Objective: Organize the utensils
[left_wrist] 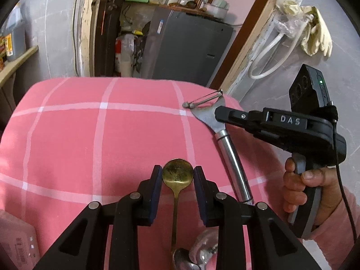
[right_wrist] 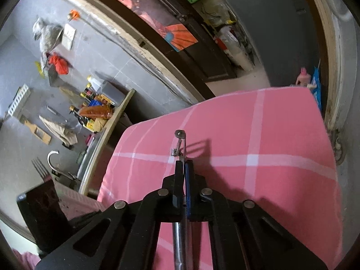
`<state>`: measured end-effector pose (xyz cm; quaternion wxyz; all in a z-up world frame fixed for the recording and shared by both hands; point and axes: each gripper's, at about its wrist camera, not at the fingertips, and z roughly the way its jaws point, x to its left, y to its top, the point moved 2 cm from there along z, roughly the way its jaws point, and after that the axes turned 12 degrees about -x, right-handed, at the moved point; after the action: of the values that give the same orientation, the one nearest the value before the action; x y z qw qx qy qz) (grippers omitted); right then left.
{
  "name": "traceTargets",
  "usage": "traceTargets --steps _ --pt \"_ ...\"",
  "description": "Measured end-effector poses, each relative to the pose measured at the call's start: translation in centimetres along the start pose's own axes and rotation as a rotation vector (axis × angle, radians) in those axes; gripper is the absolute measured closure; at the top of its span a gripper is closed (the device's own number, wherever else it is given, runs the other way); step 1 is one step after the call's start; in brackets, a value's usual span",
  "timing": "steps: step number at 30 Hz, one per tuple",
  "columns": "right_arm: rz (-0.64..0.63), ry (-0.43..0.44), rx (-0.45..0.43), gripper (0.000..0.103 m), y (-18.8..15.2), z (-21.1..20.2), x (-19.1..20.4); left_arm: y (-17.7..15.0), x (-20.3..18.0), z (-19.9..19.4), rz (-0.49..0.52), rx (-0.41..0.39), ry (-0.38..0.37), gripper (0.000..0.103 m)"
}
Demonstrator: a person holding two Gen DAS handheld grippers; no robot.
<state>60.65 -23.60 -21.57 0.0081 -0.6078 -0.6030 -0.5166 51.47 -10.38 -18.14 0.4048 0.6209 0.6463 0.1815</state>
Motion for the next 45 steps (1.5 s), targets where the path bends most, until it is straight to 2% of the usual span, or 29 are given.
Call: traceTargets --steps 15,23,30,39,45 --pt "-0.124 -0.065 -0.099 0.101 -0.4 -6.3 3.1 0.6 -1.6 -5.0 0.051 -0.121 -0.014 0.076" --pt "-0.137 -0.047 -0.234 0.101 0.1 -10.7 5.6 1.6 -2.3 -8.3 0.077 -0.220 -0.013 0.076" --pt "-0.132 -0.010 -0.348 0.101 1.0 -13.8 8.6 3.6 -2.3 -11.7 0.058 -0.300 -0.016 0.076" --pt "-0.203 0.031 -0.473 0.101 1.7 -17.9 15.8 6.5 -2.6 -17.4 0.040 -0.374 -0.019 0.076" --pt "-0.236 0.093 -0.541 0.101 2.4 -19.2 21.4 9.3 -1.2 -22.2 0.011 -0.427 -0.023 0.076"
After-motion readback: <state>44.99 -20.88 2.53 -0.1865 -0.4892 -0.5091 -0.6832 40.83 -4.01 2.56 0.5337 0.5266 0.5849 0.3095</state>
